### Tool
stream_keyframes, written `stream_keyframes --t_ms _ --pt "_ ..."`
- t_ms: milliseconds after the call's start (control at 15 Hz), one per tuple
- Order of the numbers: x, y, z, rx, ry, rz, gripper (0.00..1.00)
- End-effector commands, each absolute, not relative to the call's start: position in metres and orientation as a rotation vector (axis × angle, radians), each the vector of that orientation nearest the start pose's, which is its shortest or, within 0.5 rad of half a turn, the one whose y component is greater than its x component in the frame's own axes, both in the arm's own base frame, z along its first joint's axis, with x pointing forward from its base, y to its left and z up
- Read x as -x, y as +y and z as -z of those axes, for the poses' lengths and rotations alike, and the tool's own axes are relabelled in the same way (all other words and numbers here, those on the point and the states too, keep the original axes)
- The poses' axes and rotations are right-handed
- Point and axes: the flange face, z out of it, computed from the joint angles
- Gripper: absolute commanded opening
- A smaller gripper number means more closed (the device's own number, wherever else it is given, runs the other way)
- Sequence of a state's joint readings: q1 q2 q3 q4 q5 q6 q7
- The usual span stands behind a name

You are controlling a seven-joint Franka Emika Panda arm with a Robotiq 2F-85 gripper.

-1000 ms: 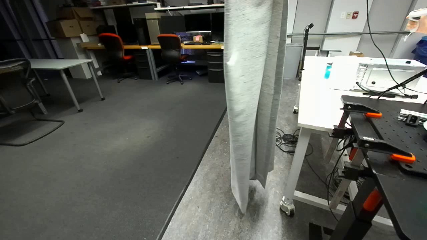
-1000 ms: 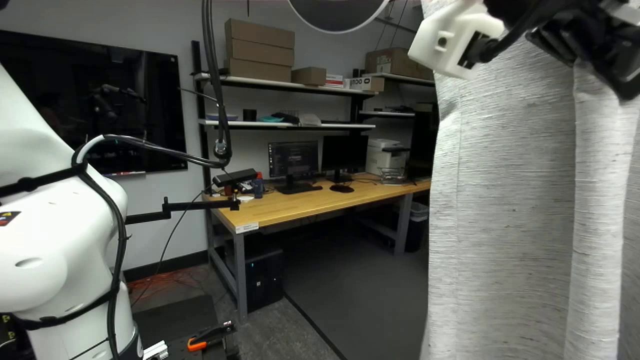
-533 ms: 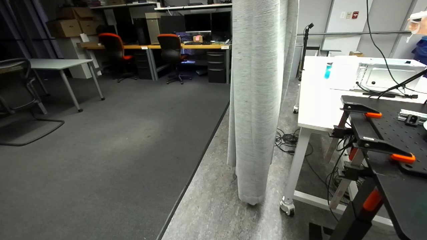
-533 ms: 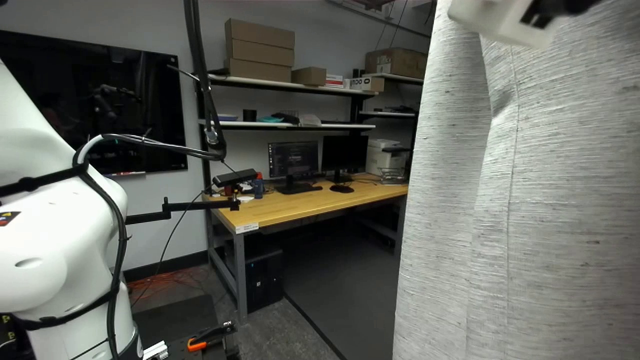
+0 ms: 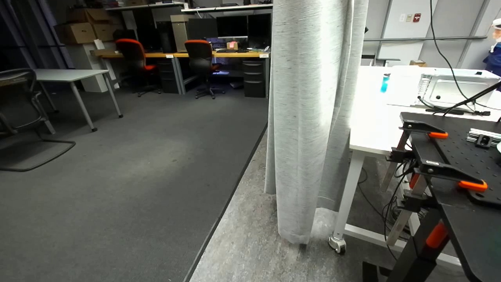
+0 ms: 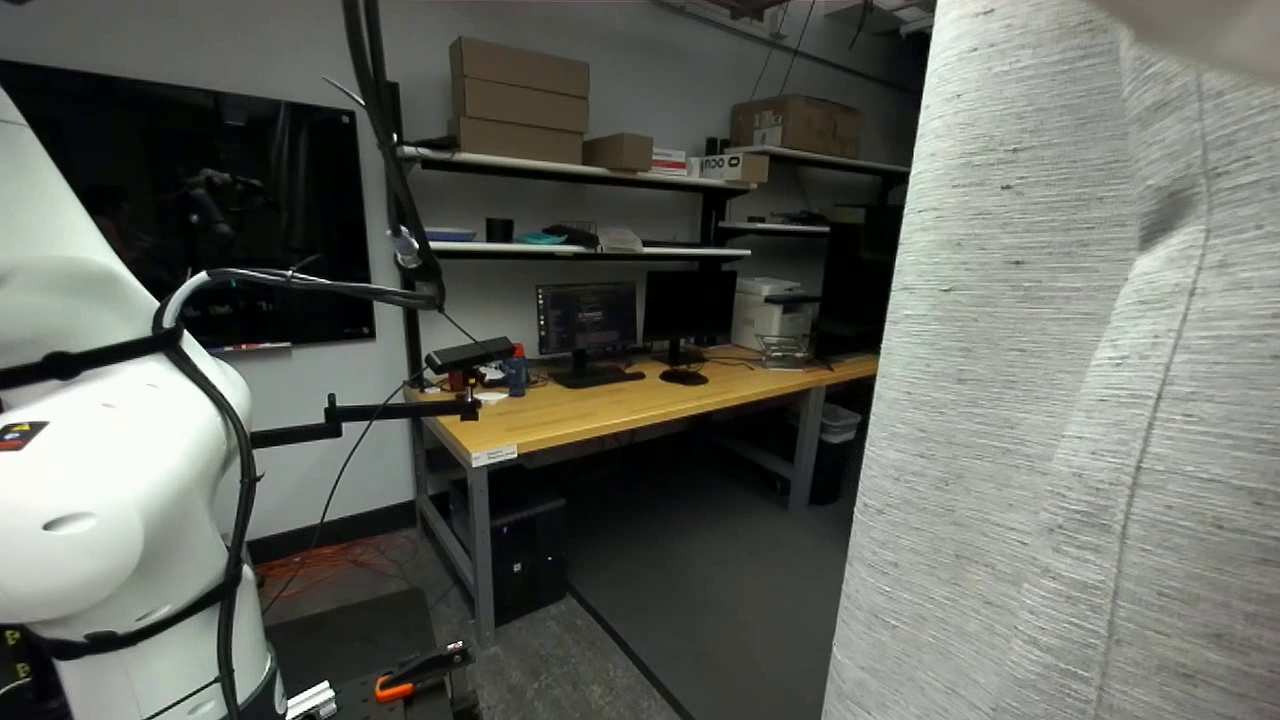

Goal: Draw the curtain to the right

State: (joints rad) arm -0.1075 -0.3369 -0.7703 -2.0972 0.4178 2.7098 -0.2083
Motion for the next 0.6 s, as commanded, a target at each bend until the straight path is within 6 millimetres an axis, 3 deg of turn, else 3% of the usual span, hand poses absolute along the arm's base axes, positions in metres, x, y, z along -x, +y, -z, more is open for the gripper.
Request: stream_keyframes --t_ms 0,333,533 --pt "-0.268 -0.484 -0.606 2.301 1.457 1.416 0.0" --pt "-0.235 -0.506 -0.605 2.185 1.532 1.449 0.0" --pt "-0.247 -0.493 -0.613 2.212 1.47 1.488 0.0"
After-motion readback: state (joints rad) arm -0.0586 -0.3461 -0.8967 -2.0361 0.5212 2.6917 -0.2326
